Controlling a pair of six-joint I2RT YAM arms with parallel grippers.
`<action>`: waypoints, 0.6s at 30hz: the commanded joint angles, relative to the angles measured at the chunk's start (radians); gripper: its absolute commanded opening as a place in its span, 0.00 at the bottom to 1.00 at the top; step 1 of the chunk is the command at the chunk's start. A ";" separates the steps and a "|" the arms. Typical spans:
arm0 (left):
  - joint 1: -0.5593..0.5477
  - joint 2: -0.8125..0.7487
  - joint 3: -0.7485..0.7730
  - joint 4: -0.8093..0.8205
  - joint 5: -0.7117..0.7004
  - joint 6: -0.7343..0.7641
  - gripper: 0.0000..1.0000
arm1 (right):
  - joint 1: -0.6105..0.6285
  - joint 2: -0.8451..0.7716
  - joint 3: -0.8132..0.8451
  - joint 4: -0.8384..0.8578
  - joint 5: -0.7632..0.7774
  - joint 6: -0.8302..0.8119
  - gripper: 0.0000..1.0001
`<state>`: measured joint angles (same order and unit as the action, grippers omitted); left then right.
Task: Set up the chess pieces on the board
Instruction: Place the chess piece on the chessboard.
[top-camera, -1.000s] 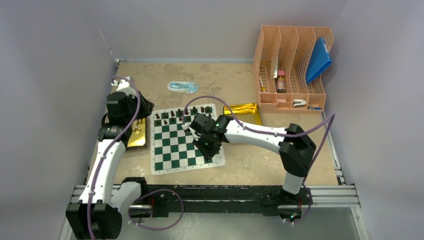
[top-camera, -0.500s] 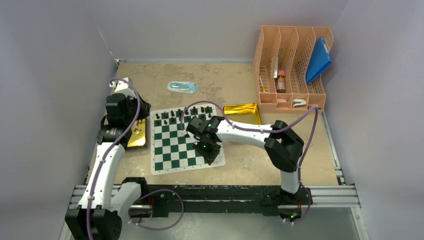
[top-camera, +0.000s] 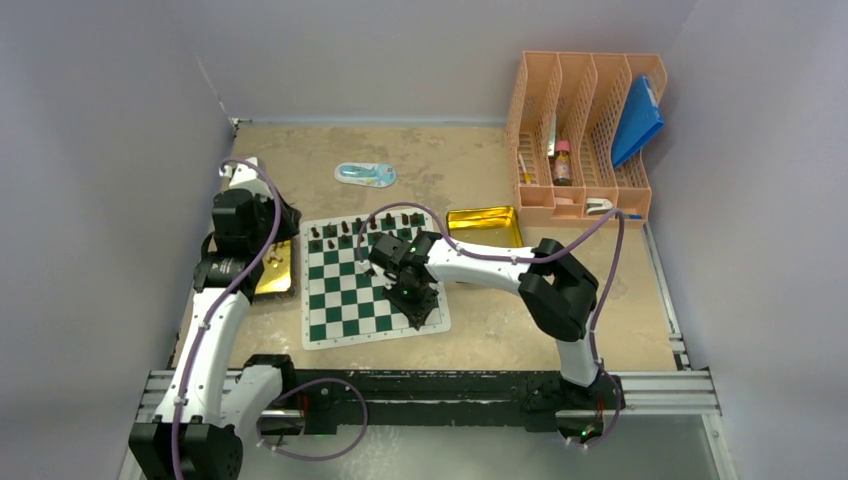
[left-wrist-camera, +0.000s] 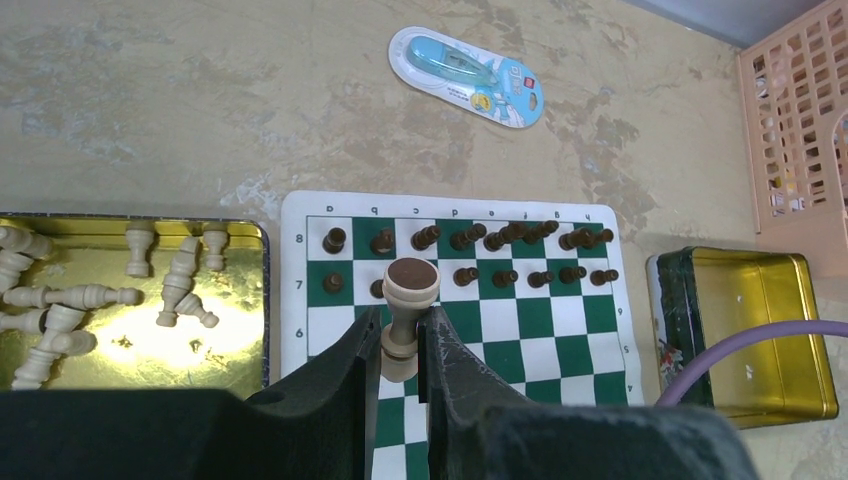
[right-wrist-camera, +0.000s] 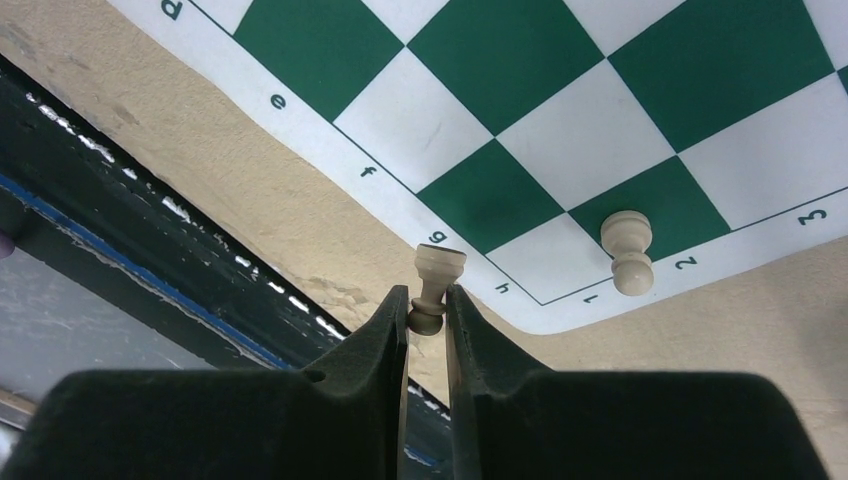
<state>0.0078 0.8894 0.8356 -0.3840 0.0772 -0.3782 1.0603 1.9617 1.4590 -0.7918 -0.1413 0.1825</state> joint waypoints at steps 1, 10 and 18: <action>-0.031 -0.005 0.047 0.032 0.010 0.011 0.10 | 0.004 0.005 0.040 -0.042 0.014 -0.006 0.21; -0.046 -0.008 0.043 0.034 -0.008 0.012 0.10 | 0.003 0.018 0.045 -0.044 0.019 -0.010 0.24; -0.055 -0.005 0.044 0.032 -0.026 0.011 0.10 | 0.004 0.043 0.066 -0.050 0.037 -0.011 0.23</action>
<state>-0.0357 0.8898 0.8360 -0.3836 0.0696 -0.3779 1.0603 2.0045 1.4754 -0.8051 -0.1226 0.1814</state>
